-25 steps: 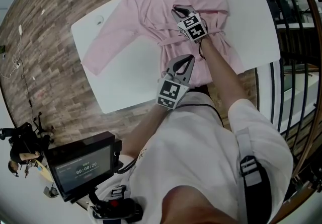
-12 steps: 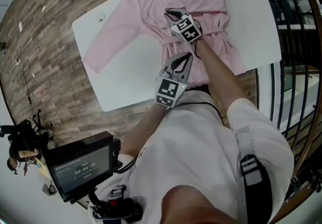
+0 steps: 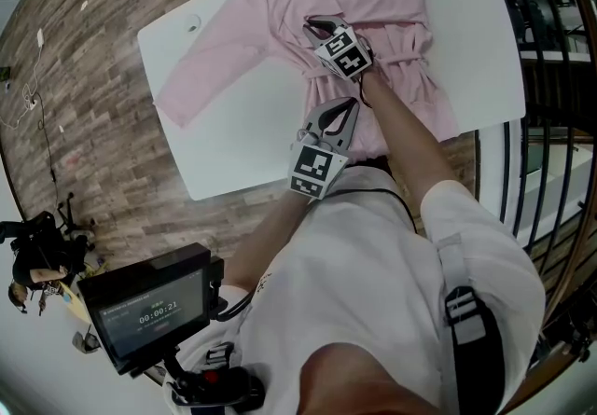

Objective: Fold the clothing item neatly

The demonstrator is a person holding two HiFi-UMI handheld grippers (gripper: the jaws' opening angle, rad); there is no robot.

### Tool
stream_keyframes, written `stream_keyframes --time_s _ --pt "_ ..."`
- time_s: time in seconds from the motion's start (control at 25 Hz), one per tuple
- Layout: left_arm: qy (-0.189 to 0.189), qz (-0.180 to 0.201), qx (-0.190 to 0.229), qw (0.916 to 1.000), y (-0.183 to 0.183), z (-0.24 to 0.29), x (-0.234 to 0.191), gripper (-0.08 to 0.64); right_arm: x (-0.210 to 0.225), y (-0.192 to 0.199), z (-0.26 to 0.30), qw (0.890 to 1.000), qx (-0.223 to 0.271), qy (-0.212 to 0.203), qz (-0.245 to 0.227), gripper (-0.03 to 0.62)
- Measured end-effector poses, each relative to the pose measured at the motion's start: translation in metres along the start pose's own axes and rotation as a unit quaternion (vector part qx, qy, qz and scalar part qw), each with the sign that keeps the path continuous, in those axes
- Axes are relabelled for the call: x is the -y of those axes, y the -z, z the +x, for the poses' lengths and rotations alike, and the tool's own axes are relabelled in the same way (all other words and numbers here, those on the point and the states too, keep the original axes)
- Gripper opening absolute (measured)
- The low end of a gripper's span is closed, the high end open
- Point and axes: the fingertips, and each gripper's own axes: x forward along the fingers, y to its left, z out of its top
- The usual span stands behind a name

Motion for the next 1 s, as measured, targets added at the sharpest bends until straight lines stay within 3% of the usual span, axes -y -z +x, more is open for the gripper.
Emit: stream_keyframes --time_s 0.12,0.24,0.36,0.6,0.8,1.0 --pt "-0.003 -0.004 -0.002 1.0 0.007 0.0 -0.005 0.003 -0.002 0.011 0.009 1.0 -0.012 -0.013 0.001 0.053" --pt "-0.004 -0.008 -0.005 1.0 0.011 0.001 -0.013 0.003 -0.011 0.016 0.022 0.999 -0.026 -0.039 0.004 0.163" --pt "-0.003 -0.008 -0.005 0.9999 0.01 -0.001 -0.008 0.003 -0.022 0.024 0.021 0.996 -0.055 -0.067 0.001 0.229" --pt "0.0 -0.012 -0.004 0.9999 0.01 0.001 -0.011 0.003 -0.028 0.032 0.024 0.991 -0.09 -0.097 -0.021 0.244" --pt "0.006 -0.017 -0.004 0.9998 0.01 0.009 -0.017 0.003 -0.003 0.019 0.008 0.995 -0.056 -0.076 0.027 0.244" --pt "0.016 -0.019 -0.003 0.9997 0.007 0.013 -0.008 0.003 0.042 0.016 -0.023 0.993 -0.02 -0.016 0.112 0.244"
